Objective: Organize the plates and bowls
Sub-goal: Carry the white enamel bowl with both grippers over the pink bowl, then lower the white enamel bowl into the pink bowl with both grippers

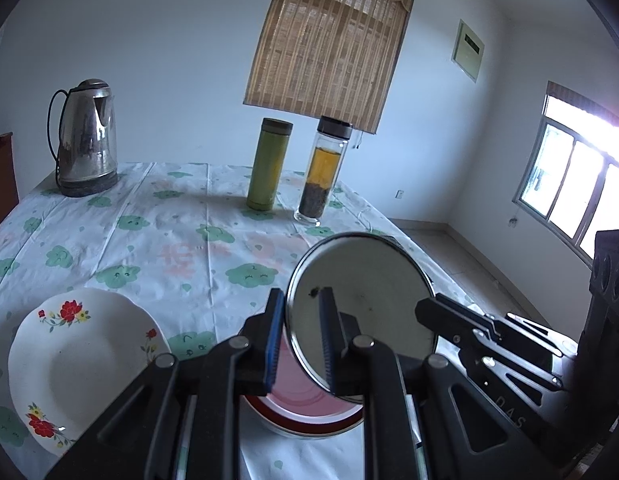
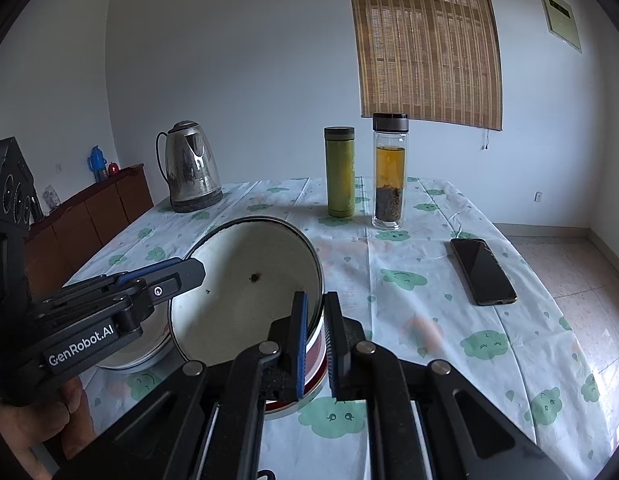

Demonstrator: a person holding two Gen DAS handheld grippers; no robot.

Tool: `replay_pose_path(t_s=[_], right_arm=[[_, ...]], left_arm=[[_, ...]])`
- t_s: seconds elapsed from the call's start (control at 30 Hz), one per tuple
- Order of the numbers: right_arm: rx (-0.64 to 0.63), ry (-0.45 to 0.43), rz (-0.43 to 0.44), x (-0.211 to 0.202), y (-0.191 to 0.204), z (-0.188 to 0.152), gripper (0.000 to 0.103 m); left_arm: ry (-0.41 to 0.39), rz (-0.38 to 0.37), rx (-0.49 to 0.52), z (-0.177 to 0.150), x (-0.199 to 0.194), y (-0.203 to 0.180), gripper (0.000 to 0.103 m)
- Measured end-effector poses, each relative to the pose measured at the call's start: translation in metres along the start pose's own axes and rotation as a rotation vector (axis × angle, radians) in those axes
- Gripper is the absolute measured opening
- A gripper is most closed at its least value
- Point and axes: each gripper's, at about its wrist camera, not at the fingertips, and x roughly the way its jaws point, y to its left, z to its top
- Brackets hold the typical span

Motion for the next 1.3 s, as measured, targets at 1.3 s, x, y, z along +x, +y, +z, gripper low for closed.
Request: replay_pose_path(t_s=[1.3], right_arm=[[-0.035,0.109,-0.011,0.026,0.01,-0.008,0.011]], left_arm=[[0.123,0.069,0.01,-0.012,0.025,0.01,0.015]])
